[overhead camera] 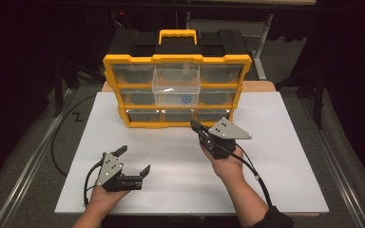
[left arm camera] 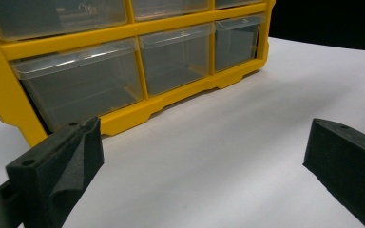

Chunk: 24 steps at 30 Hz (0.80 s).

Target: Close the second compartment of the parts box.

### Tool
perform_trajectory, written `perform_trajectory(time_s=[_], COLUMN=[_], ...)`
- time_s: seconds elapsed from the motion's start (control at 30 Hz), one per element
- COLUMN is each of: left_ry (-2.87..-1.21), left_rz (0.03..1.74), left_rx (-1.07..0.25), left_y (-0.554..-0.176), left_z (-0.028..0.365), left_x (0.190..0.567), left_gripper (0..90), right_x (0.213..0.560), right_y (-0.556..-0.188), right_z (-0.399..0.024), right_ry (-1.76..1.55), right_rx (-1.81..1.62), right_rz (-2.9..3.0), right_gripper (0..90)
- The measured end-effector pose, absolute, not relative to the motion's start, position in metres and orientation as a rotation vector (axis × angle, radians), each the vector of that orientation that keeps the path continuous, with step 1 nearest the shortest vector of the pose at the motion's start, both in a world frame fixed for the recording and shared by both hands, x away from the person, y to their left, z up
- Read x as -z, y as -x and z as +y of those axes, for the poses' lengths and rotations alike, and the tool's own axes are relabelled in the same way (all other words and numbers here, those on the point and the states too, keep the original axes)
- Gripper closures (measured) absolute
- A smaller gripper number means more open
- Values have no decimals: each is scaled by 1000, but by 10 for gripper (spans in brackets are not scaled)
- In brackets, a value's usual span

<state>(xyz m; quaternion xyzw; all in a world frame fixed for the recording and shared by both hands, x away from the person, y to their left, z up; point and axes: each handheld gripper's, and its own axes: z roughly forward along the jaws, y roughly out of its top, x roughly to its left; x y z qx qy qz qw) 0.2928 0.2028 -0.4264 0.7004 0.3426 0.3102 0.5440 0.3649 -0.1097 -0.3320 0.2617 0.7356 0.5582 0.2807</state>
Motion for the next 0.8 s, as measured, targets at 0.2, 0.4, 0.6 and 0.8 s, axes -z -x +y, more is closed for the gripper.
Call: perform_trajectory(time_s=[0.2,0.4,0.6,0.8], left_ry=[-1660,-1660,-1658,-1658], left_rz=[810,808,806,802], left_rx=[-737,-737,-738,-736], left_y=[-293,-293,-292,-292], left_z=[203,203,203,203], left_x=[426,426,426,426], left_gripper=[2,1,1,1], right_x=[323,314,306,298], right_y=[-365,-367,-368,-370], right_z=[-102,-96,-93,-91], right_ry=[-685,-667,-655,-655], right_rx=[-1518,-1522,-1521,-1524], right_rz=[1959,1941,1924,1913], right_gripper=[900,900,900,900])
